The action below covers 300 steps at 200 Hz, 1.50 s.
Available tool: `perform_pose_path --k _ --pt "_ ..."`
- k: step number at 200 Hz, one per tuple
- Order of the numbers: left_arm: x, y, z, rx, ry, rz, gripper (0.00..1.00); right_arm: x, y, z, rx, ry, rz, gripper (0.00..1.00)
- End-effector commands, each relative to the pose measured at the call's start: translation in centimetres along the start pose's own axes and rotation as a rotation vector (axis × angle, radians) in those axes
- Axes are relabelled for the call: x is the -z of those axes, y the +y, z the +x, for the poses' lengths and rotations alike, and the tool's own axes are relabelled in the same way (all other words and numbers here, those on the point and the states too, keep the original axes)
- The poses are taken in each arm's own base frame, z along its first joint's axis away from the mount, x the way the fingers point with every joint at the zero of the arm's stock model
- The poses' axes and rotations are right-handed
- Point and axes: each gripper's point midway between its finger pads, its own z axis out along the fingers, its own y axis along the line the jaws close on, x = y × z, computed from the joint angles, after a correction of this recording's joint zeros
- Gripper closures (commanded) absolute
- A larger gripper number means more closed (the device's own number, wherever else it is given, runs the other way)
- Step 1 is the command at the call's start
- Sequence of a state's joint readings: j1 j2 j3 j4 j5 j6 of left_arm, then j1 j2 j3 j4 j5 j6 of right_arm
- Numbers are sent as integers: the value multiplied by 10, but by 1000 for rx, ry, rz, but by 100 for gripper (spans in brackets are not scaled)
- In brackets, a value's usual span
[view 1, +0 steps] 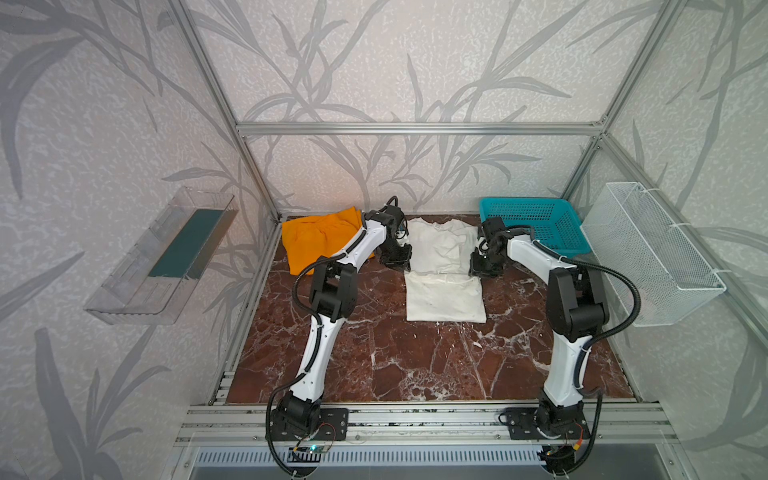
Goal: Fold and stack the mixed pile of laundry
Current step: 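Fold the near hem away from the robot over the shirt with both grippers, then release the hem and draw both grippers back toward the folded edge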
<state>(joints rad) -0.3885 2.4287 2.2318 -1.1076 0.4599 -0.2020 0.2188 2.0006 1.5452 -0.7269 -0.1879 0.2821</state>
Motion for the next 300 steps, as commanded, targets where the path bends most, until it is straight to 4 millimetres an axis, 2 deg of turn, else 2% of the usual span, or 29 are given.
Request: perform_pose_path --k 1,17,35,46,52,85,106,133,162,178,207,241,268,300 --pt "37 -12 -8 -37 -126 -27 60 46 9 -11 51 -107 -7 52" --pt "51 -11 -6 -39 -194 -45 50 59 8 -1 57 -129 -8 47" --pt "62 -11 4 -35 -226 -48 49 68 6 14 60 -132 -13 44" --pt "61 -10 16 -23 -215 -45 49 66 4 28 55 -102 -20 44" --pt "60 -9 24 -15 -204 -41 49 73 5 34 52 -108 -27 44" --pt "34 -13 77 29 -147 39 49 59 1 77 -9 -54 -78 44" --pt "17 -19 101 36 -127 76 49 46 -1 98 -38 -22 -110 45" --pt "-4 -27 117 29 -104 104 49 29 -3 116 -59 33 -128 47" --pt "-24 -35 123 21 -88 113 51 14 -6 128 -70 68 -129 50" --pt "-33 -38 125 30 -72 122 55 7 -7 132 -72 84 -127 52" --pt "-44 -46 132 44 -52 141 69 -6 -5 139 -75 118 -136 59" --pt "-52 -28 154 108 -24 81 100 -12 -1 155 -41 163 -112 70" --pt "-48 -18 178 146 -22 70 100 -10 1 179 -2 211 -61 75" --pt "-37 -10 214 149 5 33 100 2 1 222 18 272 -6 77"
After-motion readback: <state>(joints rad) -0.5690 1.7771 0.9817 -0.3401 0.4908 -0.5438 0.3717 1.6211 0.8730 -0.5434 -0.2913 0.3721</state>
